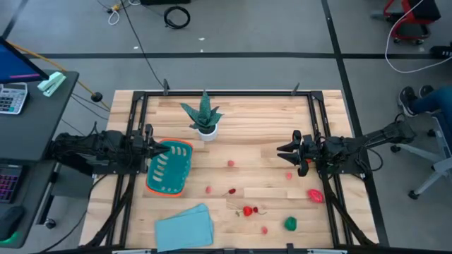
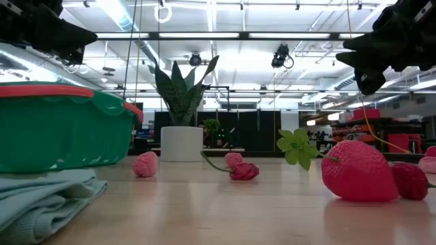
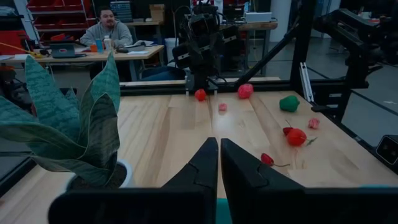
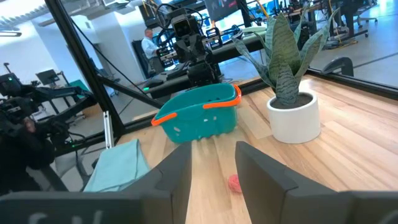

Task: Pick and placing Produce into tupperware

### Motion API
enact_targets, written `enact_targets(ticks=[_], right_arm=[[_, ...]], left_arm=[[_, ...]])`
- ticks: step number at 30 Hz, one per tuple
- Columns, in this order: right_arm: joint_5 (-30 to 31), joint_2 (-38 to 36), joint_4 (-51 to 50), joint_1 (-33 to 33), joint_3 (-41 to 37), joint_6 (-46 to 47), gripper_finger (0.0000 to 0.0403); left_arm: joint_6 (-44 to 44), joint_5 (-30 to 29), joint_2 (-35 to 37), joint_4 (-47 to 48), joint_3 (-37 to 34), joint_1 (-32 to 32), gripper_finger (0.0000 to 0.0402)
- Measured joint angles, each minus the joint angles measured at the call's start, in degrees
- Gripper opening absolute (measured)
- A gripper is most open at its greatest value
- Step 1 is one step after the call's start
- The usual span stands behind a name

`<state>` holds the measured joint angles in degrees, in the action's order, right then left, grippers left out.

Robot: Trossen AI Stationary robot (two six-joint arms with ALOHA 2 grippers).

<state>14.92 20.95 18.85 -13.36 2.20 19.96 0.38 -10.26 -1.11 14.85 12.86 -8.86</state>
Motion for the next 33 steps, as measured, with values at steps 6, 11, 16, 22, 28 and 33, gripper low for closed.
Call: enact_targets(ticks=[6,11,16,22,28,33], right_arm=[[0.0,0.0,0.0,0.0,0.02,-0.01,0.0132],[-0.01,0.0,0.0,0.01,0.02,-0.02,0.0132],[-0.01,0.0,0.0,0.01,0.02,-0.01,0.0132],[0.02,0.0,0.0,0.01,0.02,-0.02,0.0132],[0.0,0.0,0.0,0.0,0.02,0.01,0.0132],[-0.01,0.0,0.0,0.01,0.02,-0.02,0.0132]], left_arm=[[0.4,0.0,-0.02,-1.26,0.0,0.02,0.0034],[-3.5,0.01,-0.02,-7.13,0.0,0.0,0.0029],[-5.51,0.0,-0.02,-11.29,0.02,-0.01,0.0022],[-4.67,0.0,-0.02,-11.26,0.02,0.01,0.0024],[-4.61,0.0,-0.02,-11.23,0.02,-0.01,0.0033],[-3.95,-0.01,-0.02,-11.23,0.02,0.01,0.0048]])
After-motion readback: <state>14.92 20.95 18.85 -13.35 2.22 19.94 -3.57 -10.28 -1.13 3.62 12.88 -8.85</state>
